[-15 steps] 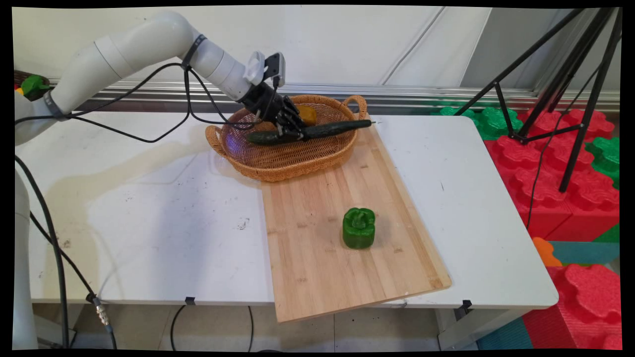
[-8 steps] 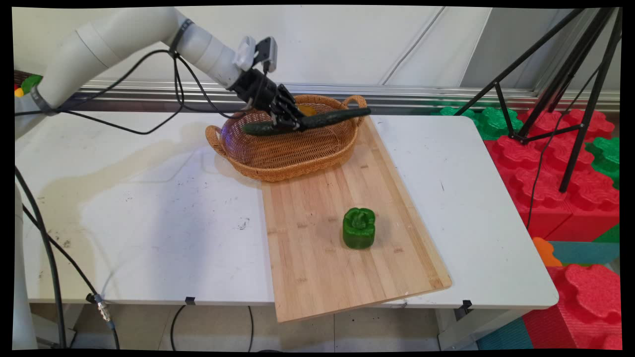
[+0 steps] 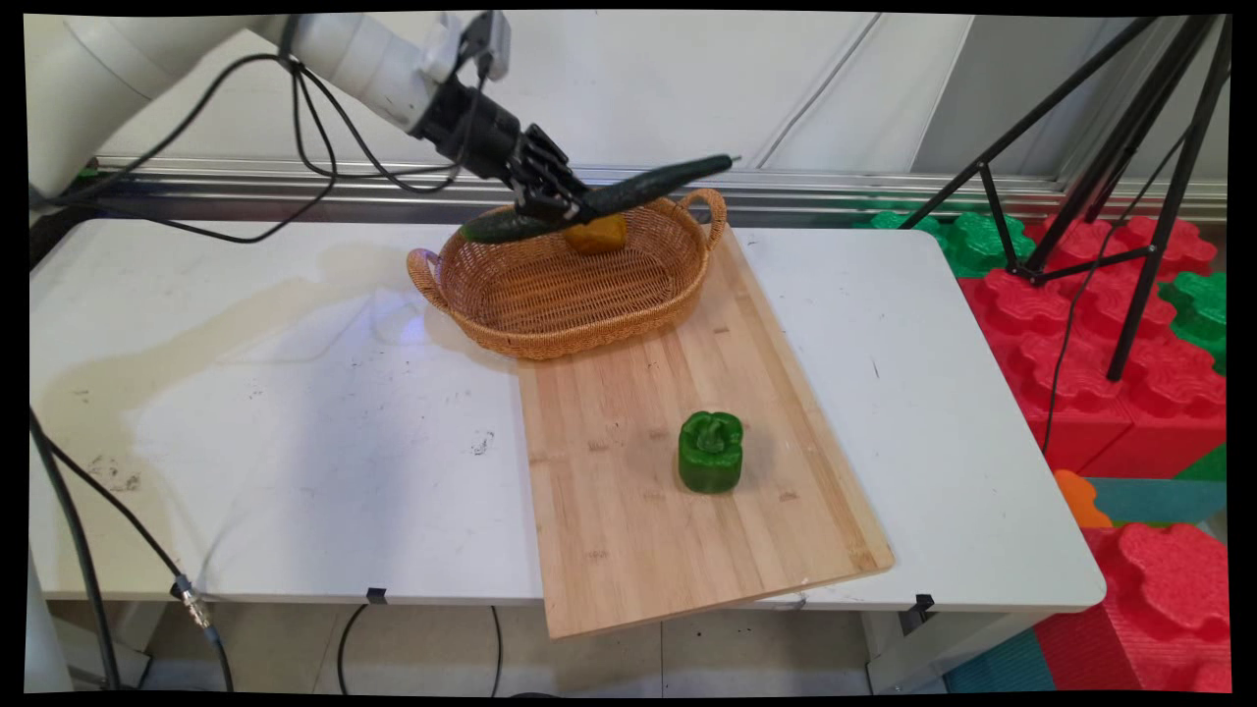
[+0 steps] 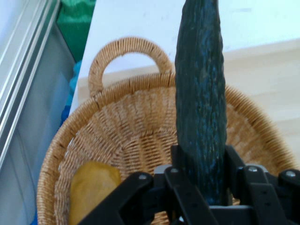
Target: Place the picked object on the cutting board
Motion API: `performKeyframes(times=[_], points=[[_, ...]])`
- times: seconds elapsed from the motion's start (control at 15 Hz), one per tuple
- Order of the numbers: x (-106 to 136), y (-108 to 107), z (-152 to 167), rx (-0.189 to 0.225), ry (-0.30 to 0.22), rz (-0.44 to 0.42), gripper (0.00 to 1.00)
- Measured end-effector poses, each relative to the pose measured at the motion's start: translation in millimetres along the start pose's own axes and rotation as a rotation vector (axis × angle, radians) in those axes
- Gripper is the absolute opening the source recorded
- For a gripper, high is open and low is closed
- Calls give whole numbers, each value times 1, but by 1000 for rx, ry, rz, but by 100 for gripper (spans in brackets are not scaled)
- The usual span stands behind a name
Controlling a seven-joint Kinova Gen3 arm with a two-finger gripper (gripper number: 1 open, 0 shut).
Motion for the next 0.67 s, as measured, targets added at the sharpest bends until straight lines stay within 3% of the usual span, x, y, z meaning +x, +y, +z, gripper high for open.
performKeyframes(times=[0.4, 0.67], points=[[21, 28, -50, -16, 71, -83, 0], [32, 56, -67, -38, 83, -154, 0]])
